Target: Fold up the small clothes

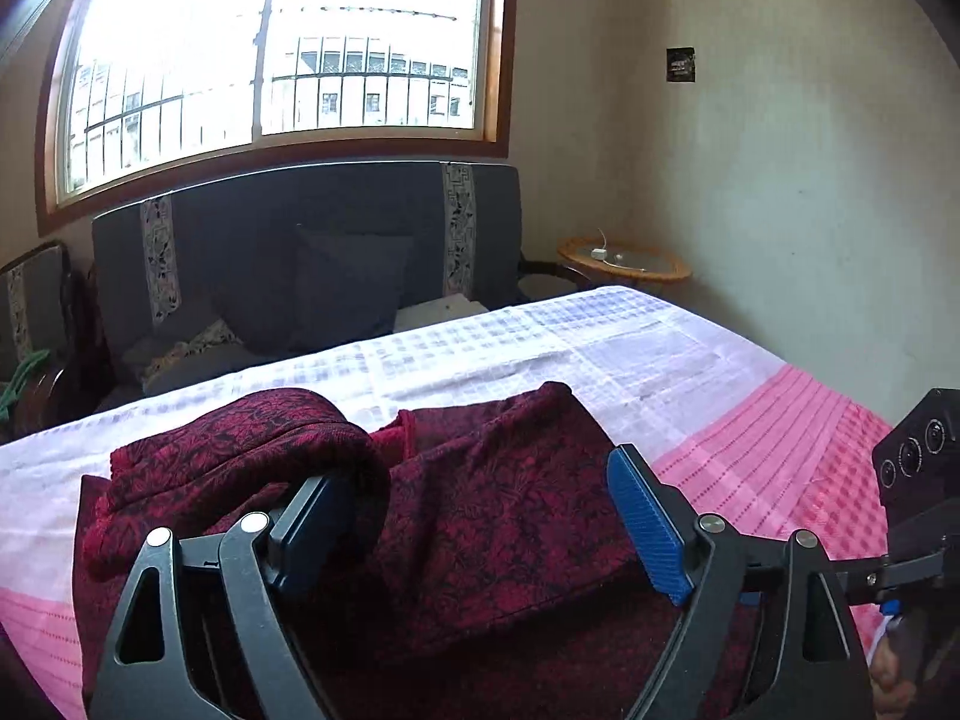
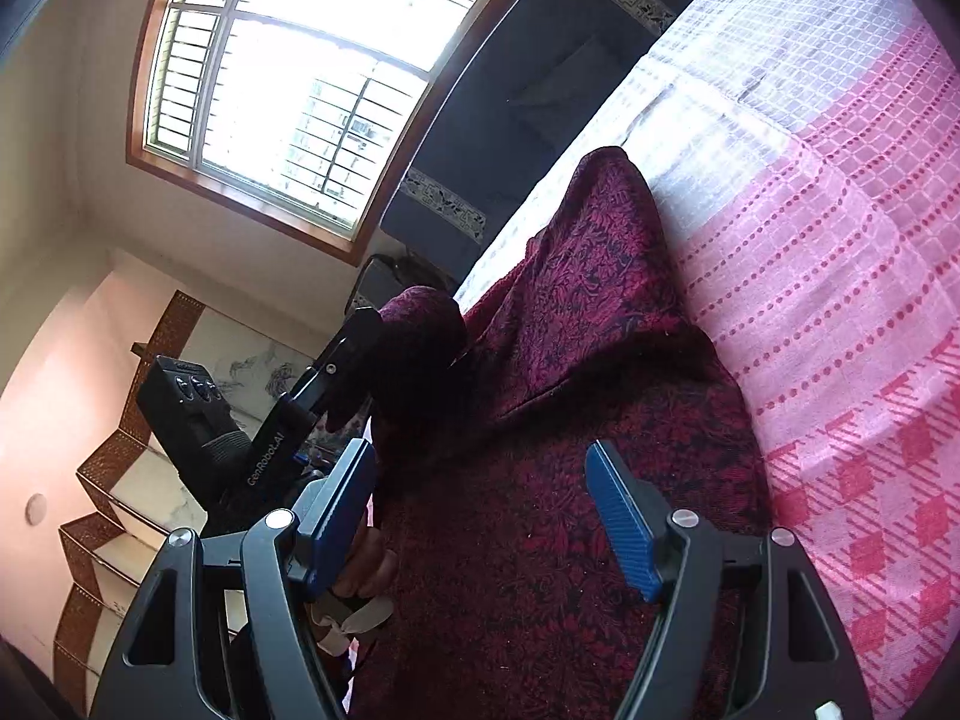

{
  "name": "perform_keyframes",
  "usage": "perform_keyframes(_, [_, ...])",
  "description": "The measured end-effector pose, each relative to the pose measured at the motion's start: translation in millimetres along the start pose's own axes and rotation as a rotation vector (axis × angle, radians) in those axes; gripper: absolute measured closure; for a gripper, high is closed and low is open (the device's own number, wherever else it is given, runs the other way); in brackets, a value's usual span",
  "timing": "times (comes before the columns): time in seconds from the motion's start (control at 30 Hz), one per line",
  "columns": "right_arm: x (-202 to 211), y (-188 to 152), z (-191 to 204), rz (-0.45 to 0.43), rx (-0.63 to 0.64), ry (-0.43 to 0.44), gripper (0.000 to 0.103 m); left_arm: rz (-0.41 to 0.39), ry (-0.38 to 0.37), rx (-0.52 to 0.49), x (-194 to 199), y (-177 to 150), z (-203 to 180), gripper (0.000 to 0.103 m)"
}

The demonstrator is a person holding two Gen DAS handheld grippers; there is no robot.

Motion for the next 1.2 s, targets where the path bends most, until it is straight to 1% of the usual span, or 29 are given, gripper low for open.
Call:
perform_keyframes(0.13, [-6.0, -2.1, 8.8, 0.022, 0.027, -0.007, 0.032, -0.047, -0.045, 0.144, 25.9, 1.3, 42.9, 0.018])
perform_keyframes(0.2, [-6.4, -3.4, 10.8, 0.026, 0.042, -0.013, 0.031, -0.021, -0.060, 0.170, 24.3, -2.8, 58.6, 0.018])
perform_keyframes(0.27, [-7.9, -4.3, 9.1, 0.025, 0.029, -0.008, 0.031, 0.025, -0.031, 0.178, 14.2, -5.0, 70.2, 0.018])
perform_keyframes(0.33, [-9.7, -6.0, 6.4, 0.024, 0.006, -0.003, 0.031, 0.036, -0.040, 0.188, 12.8, -3.2, 75.0, 0.018])
perform_keyframes(0.43, [-8.6, -9.6, 7.3, 0.027, 0.006, -0.010, 0.031, -0.028, -0.008, 0.243, 30.1, 4.3, 96.4, 0.018])
perform_keyframes(0.5, [-11.3, -8.3, 10.8, 0.055, 0.052, -0.061, 0.031, -0.056, 0.056, 0.311, 43.6, 0.2, 126.7, 0.018])
perform_keyframes(0.57, [-23.7, -7.9, 18.9, 0.118, 0.163, -0.158, 0.031, -0.061, 0.107, 0.434, 50.9, -14.5, 164.6, 0.018])
perform_keyframes(0.6, [-34.1, -8.6, 26.5, 0.156, 0.235, -0.206, 0.031, -0.051, 0.127, 0.485, 49.0, -24.7, 181.7, 0.018])
perform_keyframes(0.7, [-83.8, -19.7, 59.3, 0.282, 0.512, -0.326, 0.031, 0.040, 0.175, 0.593, 32.2, -66.2, 223.0, 0.018])
perform_keyframes(0.77, [-123.3, -33.8, 80.4, 0.352, 0.702, -0.402, 0.031, 0.080, 0.153, 0.682, 23.3, -92.1, 238.9, 0.018])
perform_keyframes(0.83, [-162.6, -50.9, 97.2, 0.403, 0.894, -0.464, 0.034, 0.093, 0.135, 0.763, 18.6, -112.7, 248.0, 0.018])
perform_keyframes(0.87, [-179.7, -56.7, 100.2, 0.415, 0.981, -0.508, 0.034, 0.097, 0.138, 0.785, 16.2, -120.4, 250.7, 0.018])
perform_keyframes(0.9, [-195.5, -60.0, 99.2, 0.423, 1.038, -0.547, 0.036, 0.106, 0.154, 0.798, 13.4, -127.5, 252.8, 0.018])
perform_keyframes(0.93, [-209.5, -60.2, 94.2, 0.437, 1.066, -0.579, 0.038, 0.120, 0.166, 0.809, 10.9, -133.8, 254.8, 0.018])
perform_keyframes(0.97, [-222.0, -60.2, 86.5, 0.460, 1.083, -0.611, 0.039, 0.127, 0.159, 0.828, 8.6, -137.4, 254.6, 0.018])
perform_keyframes(1.0, [-232.7, -60.6, 76.5, 0.481, 1.103, -0.653, 0.044, 0.122, 0.166, 0.832, 9.1, -138.2, 253.4, 0.018])
perform_keyframes(1.03, [-239.9, -58.3, 69.0, 0.484, 1.124, -0.701, 0.049, 0.120, 0.192, 0.823, 10.1, -138.7, 254.1, 0.018])
perform_keyframes(1.07, [-244.2, -53.3, 63.5, 0.474, 1.143, -0.742, 0.053, 0.122, 0.198, 0.816, 10.3, -138.8, 253.0, 0.018])
perform_keyframes(1.1, [-246.2, -46.7, 58.6, 0.460, 1.145, -0.772, 0.070, 0.124, 0.196, 0.807, 9.8, -138.6, 251.0, 0.018])
perform_keyframes(1.13, [-246.2, -39.5, 53.7, 0.447, 1.121, -0.797, 0.089, 0.126, 0.208, 0.796, 10.0, -138.3, 249.9, 0.018])
perform_keyframes(1.17, [-243.1, -29.9, 48.7, 0.428, 1.077, -0.811, 0.095, 0.125, 0.224, 0.789, 11.0, -138.3, 249.5, 0.018])
perform_keyframes(1.2, [-235.0, -18.0, 46.5, 0.385, 1.014, -0.810, 0.096, 0.118, 0.228, 0.785, 12.9, -137.3, 248.6, 0.018])
Point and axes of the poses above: each gripper's, at about its wrist camera, not at the fingertips, and x roughly against the way its jaws point, z to its left, y to its top, the point moved 9 cm from there along -x, roughly the way its jaws point, and after that the axes turned 12 degrees about y, right-handed, at the moved point
